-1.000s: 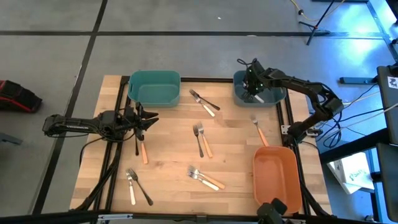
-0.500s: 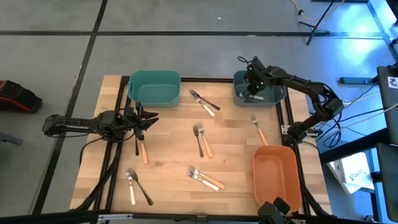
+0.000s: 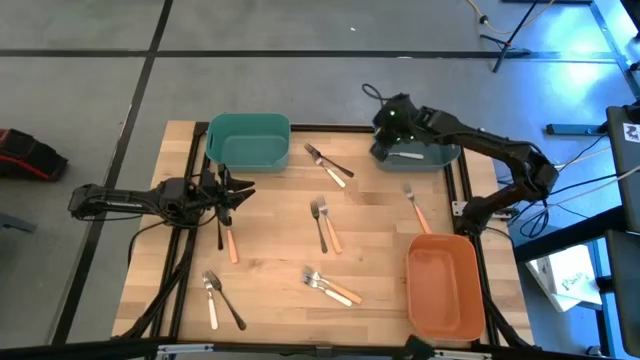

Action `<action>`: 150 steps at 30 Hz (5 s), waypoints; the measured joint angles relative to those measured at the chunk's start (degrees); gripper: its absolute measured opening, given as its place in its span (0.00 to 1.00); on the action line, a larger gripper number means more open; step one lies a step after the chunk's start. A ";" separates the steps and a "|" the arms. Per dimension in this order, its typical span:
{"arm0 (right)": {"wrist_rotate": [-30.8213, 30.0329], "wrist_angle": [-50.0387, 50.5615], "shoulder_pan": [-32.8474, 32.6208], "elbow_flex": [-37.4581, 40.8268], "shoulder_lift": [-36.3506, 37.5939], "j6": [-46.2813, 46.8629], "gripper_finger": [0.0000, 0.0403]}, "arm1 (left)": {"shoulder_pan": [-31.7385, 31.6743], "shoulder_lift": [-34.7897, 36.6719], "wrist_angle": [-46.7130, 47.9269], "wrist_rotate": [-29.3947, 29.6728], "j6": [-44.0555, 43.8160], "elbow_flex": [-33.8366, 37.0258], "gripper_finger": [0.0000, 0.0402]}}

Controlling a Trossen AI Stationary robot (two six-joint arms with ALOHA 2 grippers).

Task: Sort silverware by color (type)
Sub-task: Put the white fork into the bin

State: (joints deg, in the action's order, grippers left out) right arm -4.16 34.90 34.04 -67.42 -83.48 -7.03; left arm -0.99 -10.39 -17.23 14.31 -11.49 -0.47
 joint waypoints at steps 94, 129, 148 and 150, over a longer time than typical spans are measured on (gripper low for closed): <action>5.26 -22.52 -11.95 -7.78 -36.48 6.47 0.02 | 0.00 -0.11 -0.66 -0.68 0.75 -0.01 0.27; -2.34 -4.10 -5.68 5.35 5.42 2.24 0.04 | 0.01 -0.58 -0.36 -2.88 -0.64 -0.01 0.27; 7.82 -20.37 19.43 27.86 11.67 1.84 0.04 | 0.01 -10.54 -9.61 -1.97 -1.46 0.00 0.27; 7.84 -20.38 19.28 28.44 11.19 1.84 0.04 | 0.00 -11.58 -10.09 -1.96 -1.44 0.00 0.27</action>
State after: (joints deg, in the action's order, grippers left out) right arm 3.68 14.51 53.32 -38.99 -72.29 -5.19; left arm -0.99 -21.97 -27.33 12.35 -12.93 -0.47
